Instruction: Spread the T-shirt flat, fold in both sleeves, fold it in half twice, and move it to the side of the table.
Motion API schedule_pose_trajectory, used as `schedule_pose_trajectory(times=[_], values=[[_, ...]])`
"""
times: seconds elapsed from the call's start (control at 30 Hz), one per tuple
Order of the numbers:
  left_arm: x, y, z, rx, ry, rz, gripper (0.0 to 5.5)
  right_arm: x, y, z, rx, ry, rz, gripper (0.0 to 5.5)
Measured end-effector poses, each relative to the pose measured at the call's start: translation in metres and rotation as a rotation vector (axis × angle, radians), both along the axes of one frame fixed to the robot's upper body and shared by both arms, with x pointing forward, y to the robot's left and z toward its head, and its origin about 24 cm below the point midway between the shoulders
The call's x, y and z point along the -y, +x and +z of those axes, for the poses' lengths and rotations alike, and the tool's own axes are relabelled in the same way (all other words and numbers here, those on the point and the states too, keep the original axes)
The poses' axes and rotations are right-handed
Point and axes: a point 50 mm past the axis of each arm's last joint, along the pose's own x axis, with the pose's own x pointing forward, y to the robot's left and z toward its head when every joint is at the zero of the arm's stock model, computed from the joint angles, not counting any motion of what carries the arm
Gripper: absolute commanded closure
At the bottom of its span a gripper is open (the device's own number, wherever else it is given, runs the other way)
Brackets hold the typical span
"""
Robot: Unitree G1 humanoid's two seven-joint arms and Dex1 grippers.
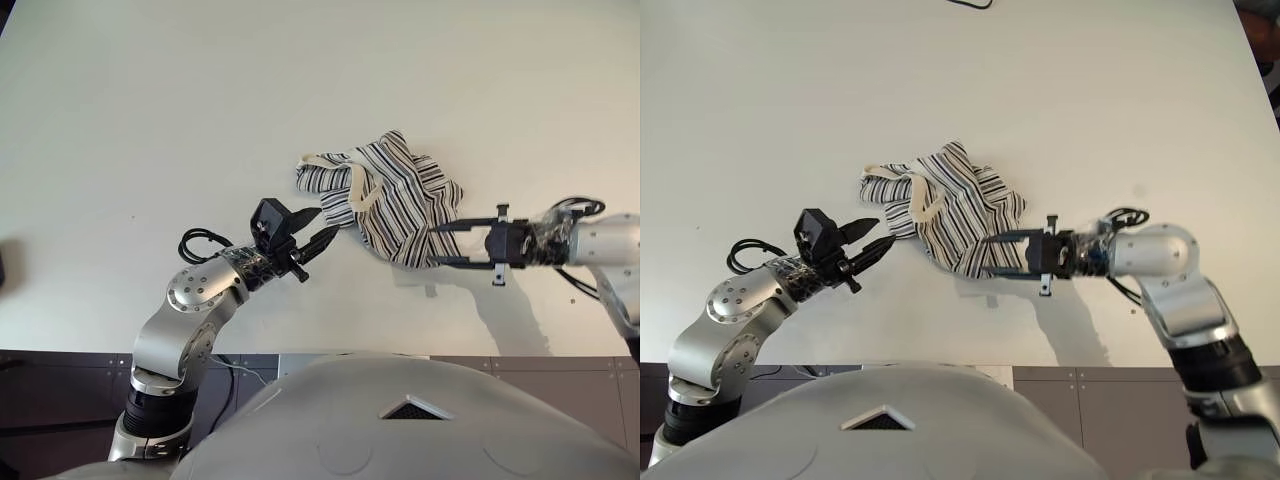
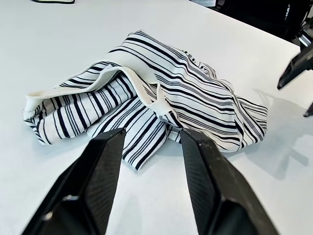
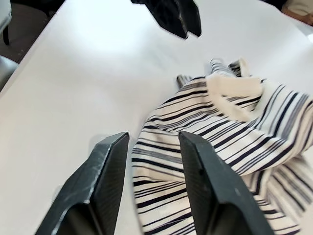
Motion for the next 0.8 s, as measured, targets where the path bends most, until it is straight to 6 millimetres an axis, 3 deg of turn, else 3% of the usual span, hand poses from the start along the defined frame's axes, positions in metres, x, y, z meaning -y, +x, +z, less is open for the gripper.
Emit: schedule_pose_trajectory(times=[0.2,0.53,0.8], values=[[0.008,-0.006,-0.008,-0.016,0.002,-0.017,3.44,-0.01,-0.001,-0.034,0.128,-0.098,0.008,3.64],[0.007,-0.007,-0.011,-0.022,0.02,-0.029,3.44,-0.018,-0.005,-0.039,0.177,-0.063,0.012,3.64],[0.006,-0.006,-0.011,-0.02,0.03,-0.024,3.44,-0.019,0.002,-0.047,0.236,-0.056,-0.109,3.64]])
